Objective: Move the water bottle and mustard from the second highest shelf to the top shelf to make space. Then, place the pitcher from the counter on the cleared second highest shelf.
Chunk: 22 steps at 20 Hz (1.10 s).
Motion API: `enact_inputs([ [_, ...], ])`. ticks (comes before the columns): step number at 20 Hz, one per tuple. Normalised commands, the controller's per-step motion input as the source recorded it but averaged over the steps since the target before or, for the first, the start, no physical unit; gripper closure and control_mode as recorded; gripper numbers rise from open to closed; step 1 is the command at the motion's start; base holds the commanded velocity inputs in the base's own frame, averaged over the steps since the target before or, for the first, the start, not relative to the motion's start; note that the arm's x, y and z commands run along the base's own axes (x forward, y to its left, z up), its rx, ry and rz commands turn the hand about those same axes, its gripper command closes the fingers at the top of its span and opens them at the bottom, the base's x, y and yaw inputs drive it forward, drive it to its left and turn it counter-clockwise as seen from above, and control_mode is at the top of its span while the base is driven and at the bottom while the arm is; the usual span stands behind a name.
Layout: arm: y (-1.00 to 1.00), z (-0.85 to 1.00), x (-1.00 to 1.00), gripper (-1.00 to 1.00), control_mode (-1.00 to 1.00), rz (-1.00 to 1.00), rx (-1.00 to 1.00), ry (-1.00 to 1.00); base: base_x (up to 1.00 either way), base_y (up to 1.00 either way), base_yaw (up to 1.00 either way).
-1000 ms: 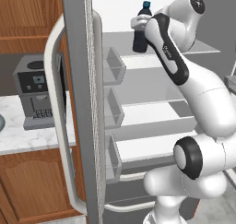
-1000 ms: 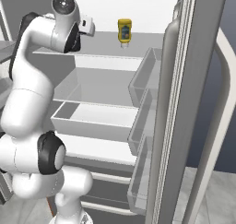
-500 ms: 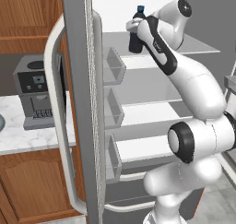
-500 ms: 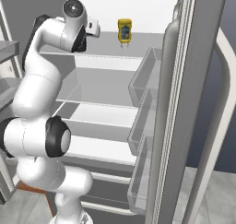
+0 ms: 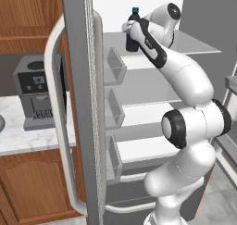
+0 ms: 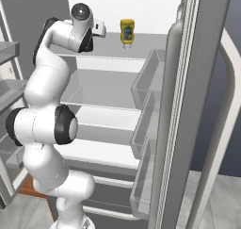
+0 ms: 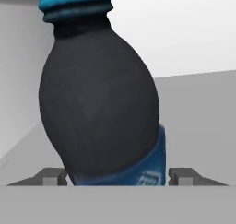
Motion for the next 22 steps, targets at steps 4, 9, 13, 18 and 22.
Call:
enact_inputs([
  [4, 0.07, -0.07, 0.52, 1.0, -1.0, 0.0, -0.04, -0.1, 0.0, 0.0, 0.0],
  [9, 0.07, -0.09, 0.54, 1.0, -1.0, 0.0, -0.03, -0.08, 0.0, 0.0, 0.0],
  [13, 0.05, -0.09, 0.54, -1.0, -1.0, 0.0, -0.02, -0.04, 0.0, 0.0, 0.0],
  [18, 0.0, -0.01, 0.33, -1.0, -1.0, 0.0, 0.0, -0.01, 0.0, 0.0, 0.0],
  [22, 0.0, 0.0, 0.08, -1.0, -1.0, 0.0, 0.0, 0.0, 0.0, 0.0, 0.0],
])
